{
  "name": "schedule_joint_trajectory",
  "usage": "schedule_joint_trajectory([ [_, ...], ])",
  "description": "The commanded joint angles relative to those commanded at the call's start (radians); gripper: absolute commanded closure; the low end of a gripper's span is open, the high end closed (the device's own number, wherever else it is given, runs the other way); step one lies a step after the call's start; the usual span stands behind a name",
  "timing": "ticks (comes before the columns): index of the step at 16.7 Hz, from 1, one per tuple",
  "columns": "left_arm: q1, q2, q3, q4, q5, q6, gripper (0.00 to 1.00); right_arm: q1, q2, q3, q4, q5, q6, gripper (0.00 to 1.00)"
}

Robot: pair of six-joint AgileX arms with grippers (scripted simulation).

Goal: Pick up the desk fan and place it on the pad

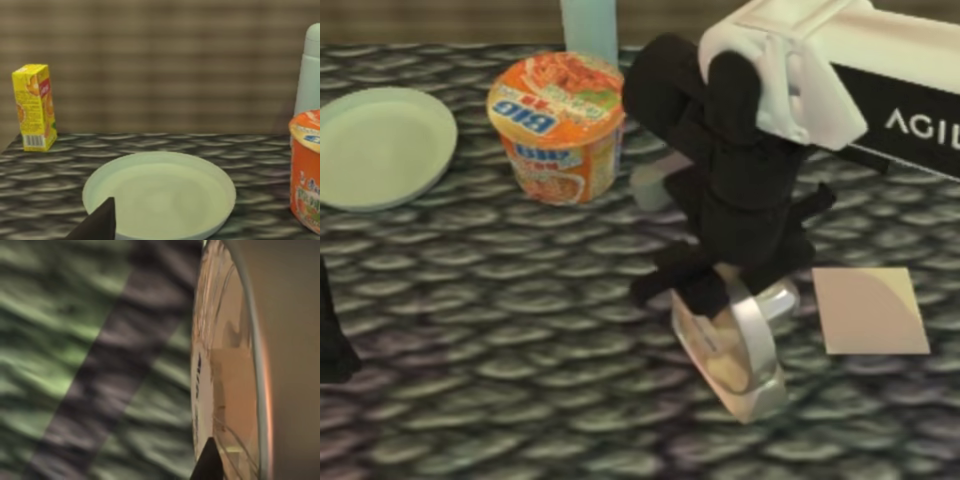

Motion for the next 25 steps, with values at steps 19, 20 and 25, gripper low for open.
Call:
schedule_joint_trajectory([
  [19,0.000,0.000,0.000,0.000,0.000,0.000,0.00,-0.112,-0.028,0.134,-0.184,-0.002,-0.385,1.00],
  [20,0.000,0.000,0.000,0.000,0.000,0.000,0.00,-0.136,-0.037,0.123,-0.182,-0.002,-0.477,1.00],
  [25,0.000,0.000,0.000,0.000,0.000,0.000,0.00,-0.273,-0.099,0.047,-0.165,-0.003,-0.979,1.00],
])
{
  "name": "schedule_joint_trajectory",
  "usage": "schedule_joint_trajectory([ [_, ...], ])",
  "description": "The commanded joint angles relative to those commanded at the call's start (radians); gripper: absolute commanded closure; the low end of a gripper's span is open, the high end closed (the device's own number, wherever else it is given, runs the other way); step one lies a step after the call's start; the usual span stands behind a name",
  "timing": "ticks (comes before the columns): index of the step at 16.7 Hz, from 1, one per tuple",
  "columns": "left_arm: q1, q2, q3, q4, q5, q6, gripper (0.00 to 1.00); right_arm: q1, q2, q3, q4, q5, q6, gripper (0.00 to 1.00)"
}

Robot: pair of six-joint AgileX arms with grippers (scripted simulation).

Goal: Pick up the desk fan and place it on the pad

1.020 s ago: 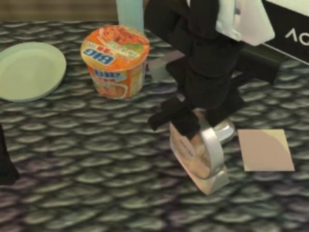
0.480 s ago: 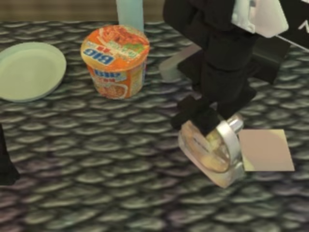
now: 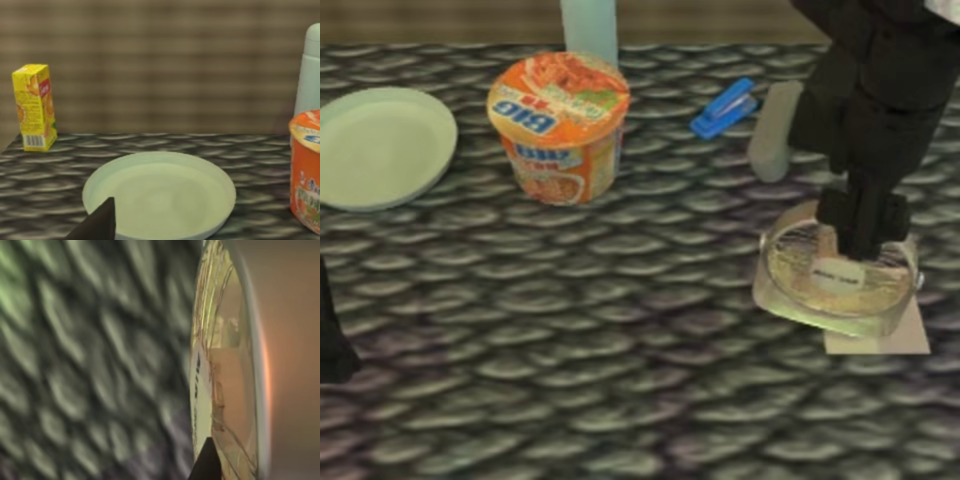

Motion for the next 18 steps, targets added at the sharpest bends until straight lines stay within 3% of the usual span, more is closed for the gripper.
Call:
schedule_joint_trajectory([
  [4,0.000,0.000,0.000,0.000,0.000,0.000,0.00,-0.101,-0.055,-0.070,0.019,0.000,-0.326,1.00],
  [7,0.000,0.000,0.000,0.000,0.000,0.000,0.00,-0.154,-0.086,-0.107,0.031,0.000,-0.466,1.00],
  [15,0.000,0.000,0.000,0.000,0.000,0.000,0.00,-0.167,-0.093,-0.120,0.038,-0.001,-0.505,1.00],
  [18,0.000,0.000,0.000,0.000,0.000,0.000,0.00,-0.172,-0.092,-0.182,0.111,-0.003,-0.504,1.00],
])
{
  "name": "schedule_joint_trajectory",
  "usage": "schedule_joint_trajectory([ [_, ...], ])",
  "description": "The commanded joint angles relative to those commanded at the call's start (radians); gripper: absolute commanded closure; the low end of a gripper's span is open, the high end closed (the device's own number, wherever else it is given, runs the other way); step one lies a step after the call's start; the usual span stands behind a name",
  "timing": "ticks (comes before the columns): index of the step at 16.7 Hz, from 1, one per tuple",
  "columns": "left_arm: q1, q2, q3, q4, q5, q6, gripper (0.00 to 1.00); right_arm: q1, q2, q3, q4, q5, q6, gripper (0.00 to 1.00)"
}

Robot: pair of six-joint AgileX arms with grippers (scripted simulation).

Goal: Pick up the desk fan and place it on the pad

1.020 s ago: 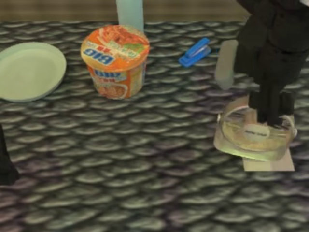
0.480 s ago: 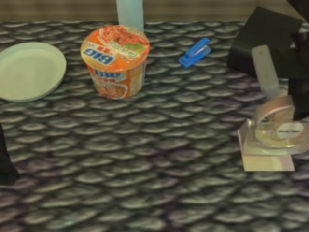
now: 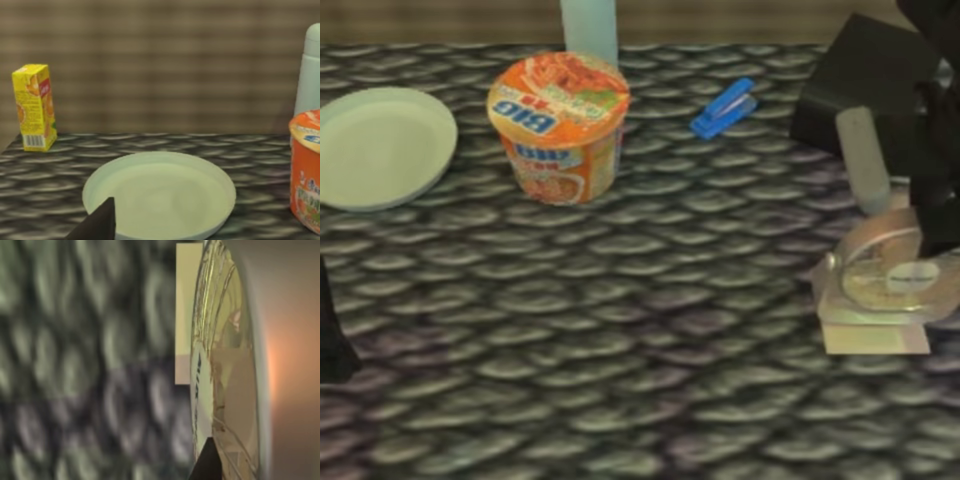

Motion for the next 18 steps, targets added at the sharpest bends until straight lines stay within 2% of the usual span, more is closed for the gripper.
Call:
schedule_joint_trajectory([
  [6,0.000,0.000,0.000,0.000,0.000,0.000,0.00,-0.001,0.009,-0.059,0.059,0.002,-0.005,1.00],
  [18,0.000,0.000,0.000,0.000,0.000,0.000,0.00,-0.001,0.009,-0.059,0.059,0.002,-0.005,0.10],
])
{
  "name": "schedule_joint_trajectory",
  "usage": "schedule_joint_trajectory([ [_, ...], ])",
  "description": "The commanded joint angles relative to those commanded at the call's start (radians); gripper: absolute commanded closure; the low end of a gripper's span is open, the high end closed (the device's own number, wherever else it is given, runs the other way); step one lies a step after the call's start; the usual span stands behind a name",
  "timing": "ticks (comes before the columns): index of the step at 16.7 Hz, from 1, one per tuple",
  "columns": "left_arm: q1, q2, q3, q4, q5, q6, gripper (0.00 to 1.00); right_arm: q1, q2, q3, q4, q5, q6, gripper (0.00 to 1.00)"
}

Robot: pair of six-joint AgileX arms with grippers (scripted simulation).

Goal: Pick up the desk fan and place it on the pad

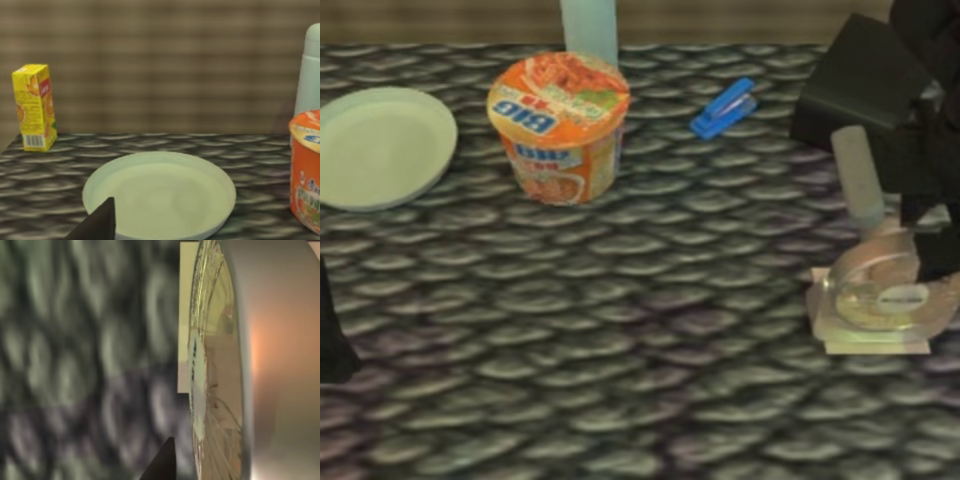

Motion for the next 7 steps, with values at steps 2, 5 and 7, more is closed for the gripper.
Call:
schedule_joint_trajectory([
  [2,0.000,0.000,0.000,0.000,0.000,0.000,0.00,0.000,0.000,0.000,0.000,0.000,0.000,0.00],
  [5,0.000,0.000,0.000,0.000,0.000,0.000,0.00,0.000,0.000,0.000,0.000,0.000,0.000,0.00],
  [7,0.000,0.000,0.000,0.000,0.000,0.000,0.00,0.000,0.000,0.000,0.000,0.000,0.000,0.00],
])
